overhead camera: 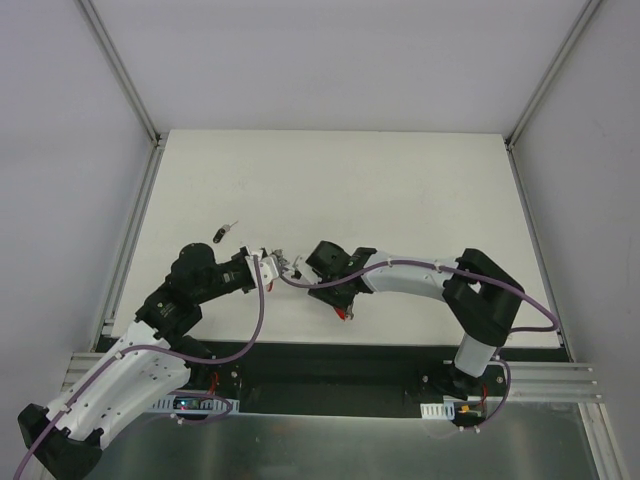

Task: Put the keys on the keyring

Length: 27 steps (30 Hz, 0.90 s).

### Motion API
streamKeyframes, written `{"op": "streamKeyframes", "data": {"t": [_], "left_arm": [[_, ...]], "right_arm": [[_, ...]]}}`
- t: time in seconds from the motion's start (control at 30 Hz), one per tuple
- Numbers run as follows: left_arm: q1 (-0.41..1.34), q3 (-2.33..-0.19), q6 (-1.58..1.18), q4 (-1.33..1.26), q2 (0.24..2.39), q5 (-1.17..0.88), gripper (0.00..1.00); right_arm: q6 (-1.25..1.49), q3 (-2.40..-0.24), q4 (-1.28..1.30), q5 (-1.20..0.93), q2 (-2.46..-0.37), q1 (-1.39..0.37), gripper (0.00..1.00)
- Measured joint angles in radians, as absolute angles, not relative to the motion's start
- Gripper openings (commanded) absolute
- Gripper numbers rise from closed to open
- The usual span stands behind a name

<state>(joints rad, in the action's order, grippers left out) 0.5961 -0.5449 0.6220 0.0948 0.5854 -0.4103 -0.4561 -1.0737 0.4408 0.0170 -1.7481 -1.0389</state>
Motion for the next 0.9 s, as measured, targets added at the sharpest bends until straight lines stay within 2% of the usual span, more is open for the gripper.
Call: {"op": "streamKeyframes", "data": {"t": [0.13,0.43,0.53,0.73,0.9], "left_arm": [[0.596,-0.545,0.622,0.095,0.591,-0.41,0.0],[0.596,-0.545,0.622,0.087,0.596,-0.41,0.0],[0.596,-0.545,0.622,0.087,0.597,-0.411,0.0],[0.596,-0.545,0.622,0.088,0.606,-0.411,0.0],[0.596,-0.545,0.622,0.088,0.607,-0.411,0.0]], "right_arm": [[-0.447,-1.076,0.441,0.047,-1.753,-1.037,0.21],[-0.409,-1.09,0.429,0.078,-1.769,-0.932,0.19],[-0.38,-1.11,0.419,0.102,-1.786,-0.857,0.2],[-0.35,-1.11,0.415,0.112,-1.774,-0.773,0.31],[-0.34,-1.053,0.391,0.076,-1.673,-0.762,0.33]]}}
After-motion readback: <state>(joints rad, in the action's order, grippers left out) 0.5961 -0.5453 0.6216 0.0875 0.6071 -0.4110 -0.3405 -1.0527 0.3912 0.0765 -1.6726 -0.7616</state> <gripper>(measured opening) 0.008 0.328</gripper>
